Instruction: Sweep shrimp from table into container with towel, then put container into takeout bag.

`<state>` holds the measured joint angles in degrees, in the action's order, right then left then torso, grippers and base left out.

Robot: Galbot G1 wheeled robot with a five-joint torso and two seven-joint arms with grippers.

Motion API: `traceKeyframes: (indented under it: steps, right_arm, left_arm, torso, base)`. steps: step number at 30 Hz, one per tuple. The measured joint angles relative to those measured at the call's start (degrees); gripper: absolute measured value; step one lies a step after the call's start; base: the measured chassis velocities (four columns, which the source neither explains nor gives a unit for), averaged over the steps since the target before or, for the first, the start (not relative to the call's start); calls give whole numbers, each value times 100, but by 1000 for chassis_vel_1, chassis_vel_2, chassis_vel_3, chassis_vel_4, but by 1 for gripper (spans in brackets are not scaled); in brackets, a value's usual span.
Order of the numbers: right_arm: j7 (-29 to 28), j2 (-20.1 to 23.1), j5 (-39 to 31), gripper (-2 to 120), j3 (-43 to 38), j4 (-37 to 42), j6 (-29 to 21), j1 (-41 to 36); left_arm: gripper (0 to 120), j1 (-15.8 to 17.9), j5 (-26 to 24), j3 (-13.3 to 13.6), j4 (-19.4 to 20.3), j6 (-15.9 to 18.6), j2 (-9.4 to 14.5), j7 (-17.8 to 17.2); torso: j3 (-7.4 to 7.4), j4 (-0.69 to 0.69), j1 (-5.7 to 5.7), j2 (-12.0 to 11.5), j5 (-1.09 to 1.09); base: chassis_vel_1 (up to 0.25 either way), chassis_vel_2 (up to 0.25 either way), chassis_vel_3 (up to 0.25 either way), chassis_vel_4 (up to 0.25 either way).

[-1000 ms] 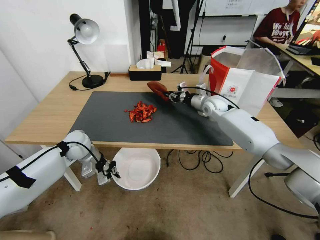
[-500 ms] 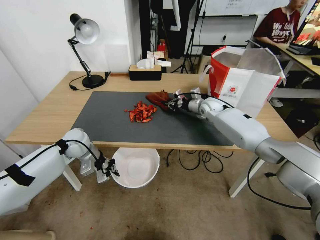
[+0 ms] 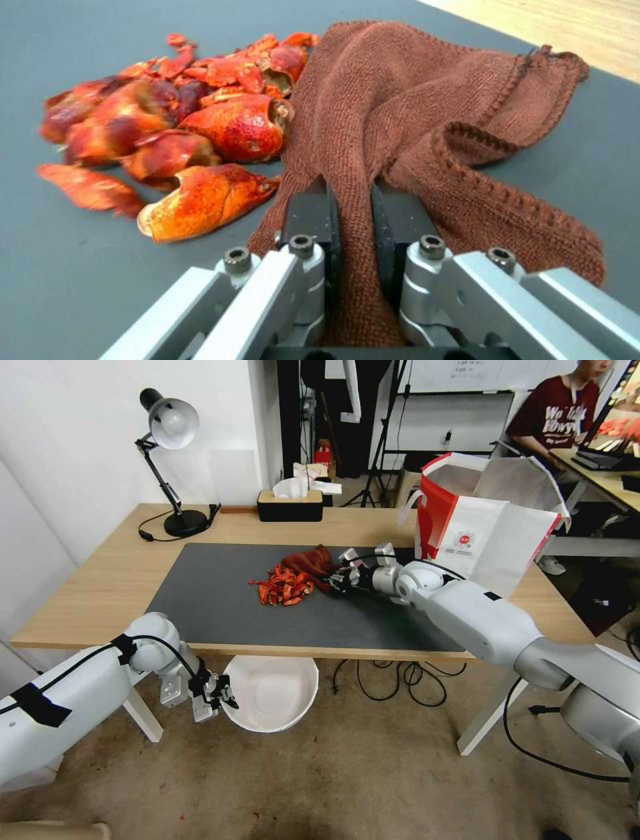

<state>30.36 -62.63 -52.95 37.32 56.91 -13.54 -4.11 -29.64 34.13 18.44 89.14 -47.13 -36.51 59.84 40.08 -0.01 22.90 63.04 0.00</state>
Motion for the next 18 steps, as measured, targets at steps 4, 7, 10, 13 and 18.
traceKeyframes:
  steps: [4, 7, 10, 13, 18]
  right_arm:
    - [72, 65, -33, 8, 52, 109, 1, -15]
    - [115, 120, -83, 8, 109, 242, 1, -28]
    - [122, 166, -112, 8, 174, 376, 1, -34]
    - [110, 236, -145, 8, 235, 582, -2, -66]
    - [1, 384, -235, 8, 329, 959, -24, -140]
  left_arm:
    - [0, 1, -1, -3, -7, -3, 3, -22]
    - [0, 9, -2, -4, -10, -4, 0, -31]
    - [0, 30, -2, -1, -23, -4, -11, -32]
    - [0, 69, -2, 12, -51, -4, -24, -32]
    - [0, 107, -7, 28, -84, -4, -30, -33]
  torso:
    - [0, 0, 0, 0, 0]
    - [1, 0, 0, 0, -1]
    - [1, 0, 0, 0, 0]
    - [2, 1, 0, 0, 0]
    - [2, 1, 0, -1, 0]
  base:
    - [0, 0, 0, 0]
    - [0, 0, 0, 0]
    - [0, 0, 0, 0]
    - [0, 0, 0, 0]
    - [0, 0, 0, 0]
